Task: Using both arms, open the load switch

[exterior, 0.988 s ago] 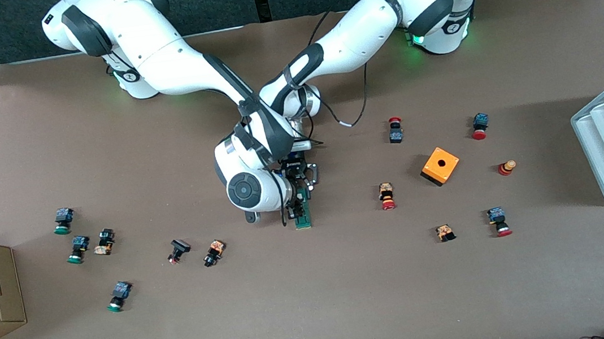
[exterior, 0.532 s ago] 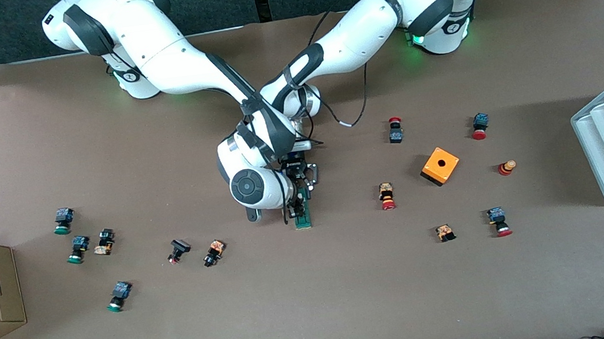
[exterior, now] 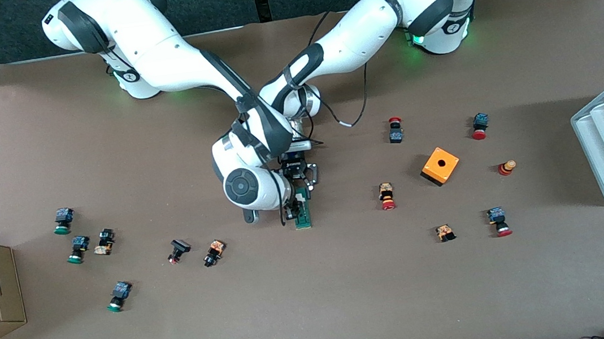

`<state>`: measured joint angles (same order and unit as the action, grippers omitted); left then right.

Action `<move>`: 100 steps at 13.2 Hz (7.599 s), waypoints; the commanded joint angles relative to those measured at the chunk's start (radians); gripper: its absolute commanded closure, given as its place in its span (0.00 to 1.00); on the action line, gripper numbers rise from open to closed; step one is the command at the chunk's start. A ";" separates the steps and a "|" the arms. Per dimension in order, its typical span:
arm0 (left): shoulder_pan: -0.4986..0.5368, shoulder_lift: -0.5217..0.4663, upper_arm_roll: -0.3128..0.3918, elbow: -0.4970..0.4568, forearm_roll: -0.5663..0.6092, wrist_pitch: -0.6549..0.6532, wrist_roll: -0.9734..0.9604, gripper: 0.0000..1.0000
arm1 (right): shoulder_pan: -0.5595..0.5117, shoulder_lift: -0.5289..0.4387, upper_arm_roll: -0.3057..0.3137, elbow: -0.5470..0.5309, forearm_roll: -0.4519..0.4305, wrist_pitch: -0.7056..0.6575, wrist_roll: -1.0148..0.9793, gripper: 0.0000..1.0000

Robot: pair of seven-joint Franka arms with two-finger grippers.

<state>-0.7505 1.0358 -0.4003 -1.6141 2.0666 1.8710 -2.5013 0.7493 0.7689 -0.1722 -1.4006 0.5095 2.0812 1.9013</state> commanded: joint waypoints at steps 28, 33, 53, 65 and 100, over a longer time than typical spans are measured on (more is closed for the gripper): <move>-0.001 -0.066 -0.023 0.013 -0.181 0.002 0.280 0.00 | -0.762 -0.737 0.000 -0.159 -0.477 -0.592 -1.996 0.00; 0.005 -0.135 -0.029 0.014 -0.342 0.042 0.507 0.00 | -0.763 -0.738 0.000 -0.126 -0.477 -0.584 -1.998 0.00; 0.563 -0.463 -0.402 0.068 -1.160 0.099 1.844 0.00 | -0.749 -0.712 0.008 -0.130 -0.474 -0.544 -1.989 0.00; 0.849 -0.655 -0.400 0.227 -1.629 -0.111 2.085 0.00 | -0.749 -0.711 0.008 -0.130 -0.474 -0.543 -1.989 0.00; 0.720 -1.057 0.420 -0.087 -2.039 -0.230 2.512 0.00 | -0.749 -0.711 0.008 -0.130 -0.476 -0.538 -1.992 0.00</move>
<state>-0.0280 -0.0157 0.0208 -1.7133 0.0390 1.6665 0.0107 -0.0051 0.0552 -0.1624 -1.5356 0.0557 1.5335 -0.0845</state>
